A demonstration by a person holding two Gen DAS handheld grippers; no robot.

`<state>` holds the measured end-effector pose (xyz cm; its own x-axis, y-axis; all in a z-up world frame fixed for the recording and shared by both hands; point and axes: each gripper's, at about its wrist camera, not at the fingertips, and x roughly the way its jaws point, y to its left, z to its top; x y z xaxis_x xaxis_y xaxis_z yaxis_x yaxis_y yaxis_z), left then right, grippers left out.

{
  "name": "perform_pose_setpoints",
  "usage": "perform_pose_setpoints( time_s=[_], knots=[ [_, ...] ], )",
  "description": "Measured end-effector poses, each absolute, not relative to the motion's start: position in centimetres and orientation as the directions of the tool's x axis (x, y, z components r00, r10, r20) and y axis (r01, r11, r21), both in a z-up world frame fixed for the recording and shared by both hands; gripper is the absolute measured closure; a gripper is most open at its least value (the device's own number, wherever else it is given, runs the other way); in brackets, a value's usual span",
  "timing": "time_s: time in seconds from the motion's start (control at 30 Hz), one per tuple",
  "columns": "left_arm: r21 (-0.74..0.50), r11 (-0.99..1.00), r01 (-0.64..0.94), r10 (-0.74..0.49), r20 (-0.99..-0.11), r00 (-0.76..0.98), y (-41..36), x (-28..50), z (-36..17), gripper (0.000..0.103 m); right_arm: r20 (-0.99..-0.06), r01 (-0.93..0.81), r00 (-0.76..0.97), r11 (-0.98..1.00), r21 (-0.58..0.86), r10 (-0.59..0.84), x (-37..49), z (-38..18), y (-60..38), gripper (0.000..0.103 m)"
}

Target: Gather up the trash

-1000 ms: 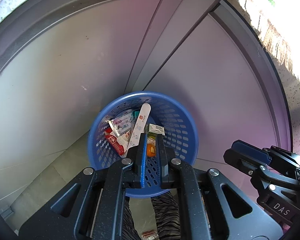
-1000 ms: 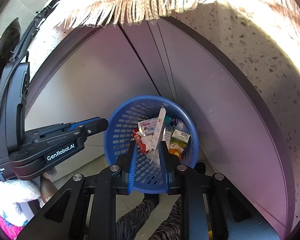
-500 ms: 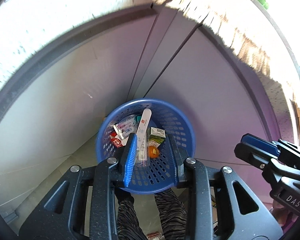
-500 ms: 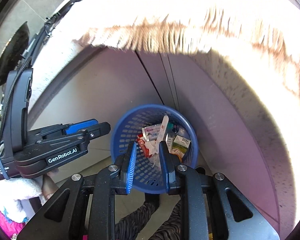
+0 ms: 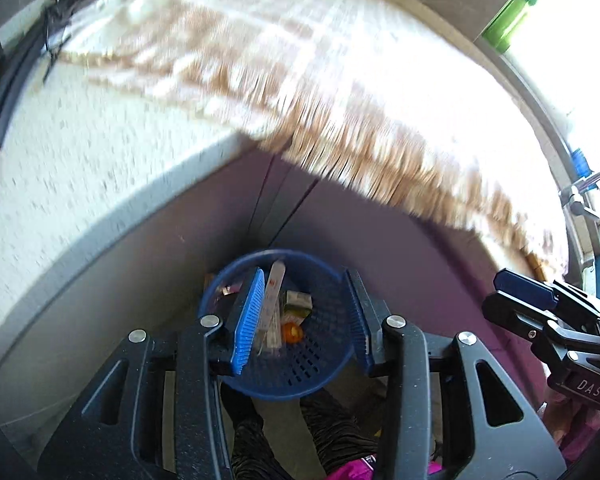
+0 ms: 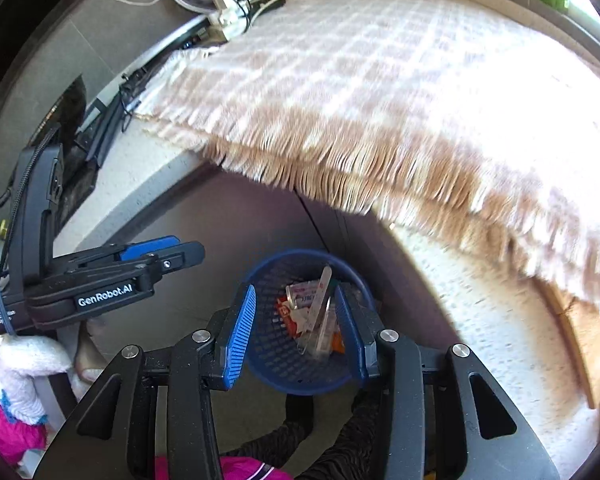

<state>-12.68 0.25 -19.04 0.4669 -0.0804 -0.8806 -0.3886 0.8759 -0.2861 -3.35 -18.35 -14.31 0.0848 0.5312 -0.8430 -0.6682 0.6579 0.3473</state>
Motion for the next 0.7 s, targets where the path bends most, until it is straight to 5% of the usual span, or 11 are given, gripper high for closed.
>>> perform_pose_setpoints(
  time_s=[0.17, 0.33, 0.7],
  knots=[
    [-0.293, 0.886, -0.359, -0.061, -0.842, 0.536, -0.1, -11.7, -14.8, 0.062, -0.807, -0.661, 0.137, 0.660, 0.357, 0.574, -1.9, -10.9, -19.8, 0.057],
    [-0.299, 0.902, -0.313, -0.049, -0.789, 0.612, -0.8, -10.3, -10.0, 0.047, -0.763, -0.653, 0.200, 0.664, 0.365, 0.615, -0.1, -7.2, -21.1, 0.056],
    [-0.286, 0.931, -0.229, -0.022, -0.667, 0.745, -3.6, -7.3, -1.5, 0.019, -0.649, -0.659, 0.337, 0.663, 0.355, 0.682, 3.5, -0.3, -23.9, 0.037]
  ],
)
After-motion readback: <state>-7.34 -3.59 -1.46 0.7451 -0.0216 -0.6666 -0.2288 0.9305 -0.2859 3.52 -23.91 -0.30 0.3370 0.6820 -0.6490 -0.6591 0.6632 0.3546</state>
